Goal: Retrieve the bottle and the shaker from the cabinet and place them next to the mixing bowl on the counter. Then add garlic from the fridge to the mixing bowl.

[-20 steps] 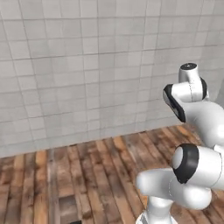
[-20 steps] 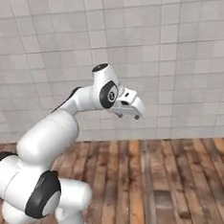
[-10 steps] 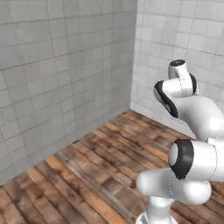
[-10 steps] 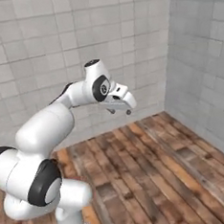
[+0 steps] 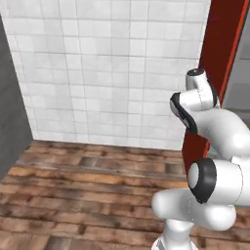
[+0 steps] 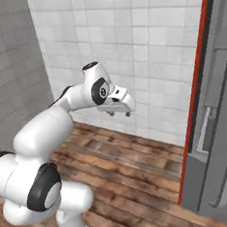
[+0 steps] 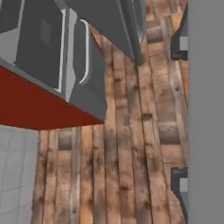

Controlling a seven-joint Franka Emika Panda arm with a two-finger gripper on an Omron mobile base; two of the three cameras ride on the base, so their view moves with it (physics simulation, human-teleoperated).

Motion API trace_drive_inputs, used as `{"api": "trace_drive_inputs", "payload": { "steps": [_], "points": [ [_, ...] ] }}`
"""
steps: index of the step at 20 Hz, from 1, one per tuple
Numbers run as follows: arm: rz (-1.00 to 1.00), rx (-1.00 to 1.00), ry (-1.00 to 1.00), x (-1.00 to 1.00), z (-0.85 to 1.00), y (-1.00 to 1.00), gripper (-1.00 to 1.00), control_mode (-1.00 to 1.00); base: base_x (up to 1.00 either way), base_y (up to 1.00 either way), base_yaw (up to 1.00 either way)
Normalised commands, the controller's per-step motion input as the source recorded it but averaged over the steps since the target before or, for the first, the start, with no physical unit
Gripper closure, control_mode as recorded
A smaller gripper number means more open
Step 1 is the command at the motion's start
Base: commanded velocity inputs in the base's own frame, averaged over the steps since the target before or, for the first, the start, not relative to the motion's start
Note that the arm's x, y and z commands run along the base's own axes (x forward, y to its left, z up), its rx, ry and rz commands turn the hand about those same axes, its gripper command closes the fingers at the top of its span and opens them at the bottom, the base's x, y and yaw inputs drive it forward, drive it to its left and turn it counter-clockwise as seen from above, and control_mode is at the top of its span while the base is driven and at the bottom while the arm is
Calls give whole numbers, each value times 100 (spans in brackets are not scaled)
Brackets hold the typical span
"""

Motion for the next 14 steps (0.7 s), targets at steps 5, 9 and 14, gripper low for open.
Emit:
{"api": "trace_drive_inputs", "payload": {
  "steps": [5,9,14],
  "points": [
    [0,0,0,0,0,0,-100,100,-30,27,-81],
    [0,0,0,0,0,0,-100,100,-11,72,-64],
    [0,0,0,0,0,0,-100,100,13,100,-44]
  ]
}}
